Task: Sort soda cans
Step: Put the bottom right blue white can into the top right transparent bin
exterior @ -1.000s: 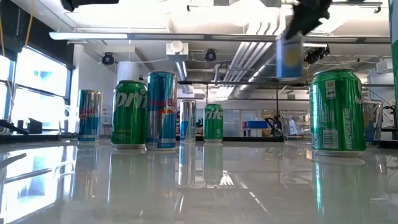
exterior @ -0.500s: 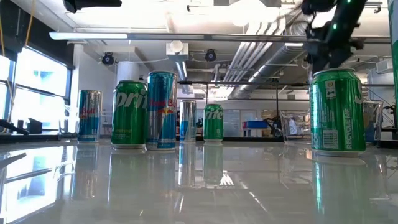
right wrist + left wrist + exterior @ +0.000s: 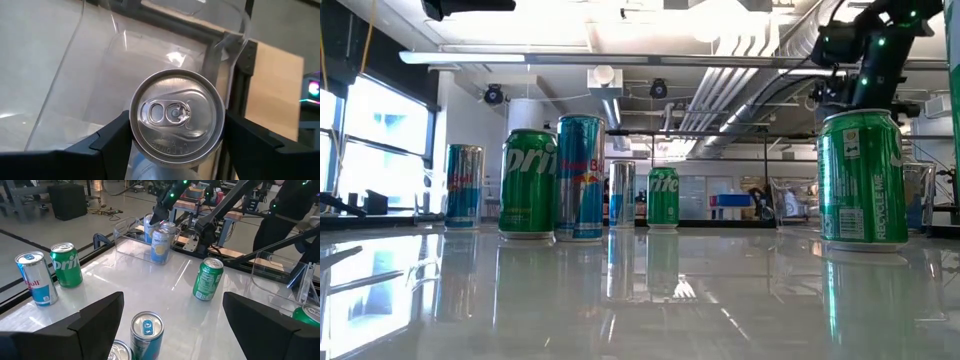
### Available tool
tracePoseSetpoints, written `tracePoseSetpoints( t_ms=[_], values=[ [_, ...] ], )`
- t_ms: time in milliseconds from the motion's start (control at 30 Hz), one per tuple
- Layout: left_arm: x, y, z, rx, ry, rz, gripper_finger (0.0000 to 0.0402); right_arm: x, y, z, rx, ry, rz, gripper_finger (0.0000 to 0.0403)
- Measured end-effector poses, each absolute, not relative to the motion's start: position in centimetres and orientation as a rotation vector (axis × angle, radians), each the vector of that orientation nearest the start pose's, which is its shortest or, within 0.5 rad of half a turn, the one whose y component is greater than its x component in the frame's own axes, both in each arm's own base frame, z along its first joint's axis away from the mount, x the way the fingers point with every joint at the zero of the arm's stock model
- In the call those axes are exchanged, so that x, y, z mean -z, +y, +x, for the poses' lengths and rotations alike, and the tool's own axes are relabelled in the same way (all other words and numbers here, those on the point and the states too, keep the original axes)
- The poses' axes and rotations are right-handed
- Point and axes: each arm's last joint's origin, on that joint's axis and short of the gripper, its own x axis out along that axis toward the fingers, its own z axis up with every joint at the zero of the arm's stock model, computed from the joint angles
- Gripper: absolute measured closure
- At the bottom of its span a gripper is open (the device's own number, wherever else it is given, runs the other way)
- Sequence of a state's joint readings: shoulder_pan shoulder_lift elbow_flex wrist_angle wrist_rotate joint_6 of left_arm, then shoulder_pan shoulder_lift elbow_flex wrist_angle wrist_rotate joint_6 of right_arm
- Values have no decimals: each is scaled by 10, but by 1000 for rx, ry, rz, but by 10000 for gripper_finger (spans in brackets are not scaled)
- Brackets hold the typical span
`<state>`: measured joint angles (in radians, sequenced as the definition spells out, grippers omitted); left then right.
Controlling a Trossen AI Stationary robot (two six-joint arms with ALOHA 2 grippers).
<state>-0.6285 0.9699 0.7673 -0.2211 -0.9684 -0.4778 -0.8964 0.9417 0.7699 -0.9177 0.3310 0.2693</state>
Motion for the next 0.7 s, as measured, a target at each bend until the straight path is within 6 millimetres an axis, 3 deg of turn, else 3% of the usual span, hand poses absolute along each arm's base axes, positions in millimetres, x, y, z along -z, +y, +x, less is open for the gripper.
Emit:
tracePoseSetpoints(
  t_ms=[100,700],
  values=[
    [-296,-98,175,-395,209,-165,67,-241,-133,89,1247,967,567,147],
    [-296,-98,175,-396,206,-181,67,-241,-139,81,1294,949,616,129]
  ],
)
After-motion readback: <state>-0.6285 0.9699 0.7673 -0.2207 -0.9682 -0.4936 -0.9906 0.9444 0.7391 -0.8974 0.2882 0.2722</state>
